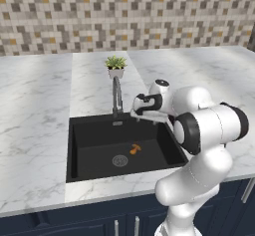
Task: Pick up all produce items and place them in the sink. Turn on the sink faucet to wash them. Then turn the sink off and put them in the tray.
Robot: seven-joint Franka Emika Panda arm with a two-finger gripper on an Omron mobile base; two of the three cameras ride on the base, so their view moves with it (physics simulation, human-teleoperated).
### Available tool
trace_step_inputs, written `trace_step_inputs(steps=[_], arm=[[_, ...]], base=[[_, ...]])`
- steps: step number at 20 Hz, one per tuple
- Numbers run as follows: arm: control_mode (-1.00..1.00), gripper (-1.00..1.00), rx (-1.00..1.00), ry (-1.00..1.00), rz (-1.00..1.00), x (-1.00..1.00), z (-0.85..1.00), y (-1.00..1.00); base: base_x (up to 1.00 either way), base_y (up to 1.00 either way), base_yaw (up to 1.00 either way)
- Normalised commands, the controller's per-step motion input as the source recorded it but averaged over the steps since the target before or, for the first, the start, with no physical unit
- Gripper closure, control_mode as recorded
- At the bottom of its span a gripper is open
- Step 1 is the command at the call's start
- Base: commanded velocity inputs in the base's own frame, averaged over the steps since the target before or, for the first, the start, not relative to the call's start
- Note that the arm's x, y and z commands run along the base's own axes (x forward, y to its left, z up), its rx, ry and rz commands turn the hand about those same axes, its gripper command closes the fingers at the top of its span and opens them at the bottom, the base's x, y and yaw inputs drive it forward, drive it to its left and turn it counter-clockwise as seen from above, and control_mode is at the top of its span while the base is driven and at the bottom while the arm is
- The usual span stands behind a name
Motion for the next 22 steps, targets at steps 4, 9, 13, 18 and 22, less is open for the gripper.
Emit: trace_step_inputs(steps=[4,9,13,18,22], arm=[[-1.00,-1.00,0.09,0.00,0.06,0.26,0.07,0.00],[-1.00,-1.00,0.05,-0.07,0.04,0.22,0.13,0.00],[-1.00,-1.00,0.02,-0.12,0.01,0.20,0.12,0.08],[-1.00,-1.00,0.02,-0.10,0.00,0.23,0.06,0.12],[-1.00,-1.00,0.02,-0.03,0.03,0.29,0.00,0.13]], base=[[0.00,0.00,0.00],[0.00,0.00,0.00],[0.00,0.00,0.00],[0.00,0.00,0.00],[0.00,0.00,0.00]])
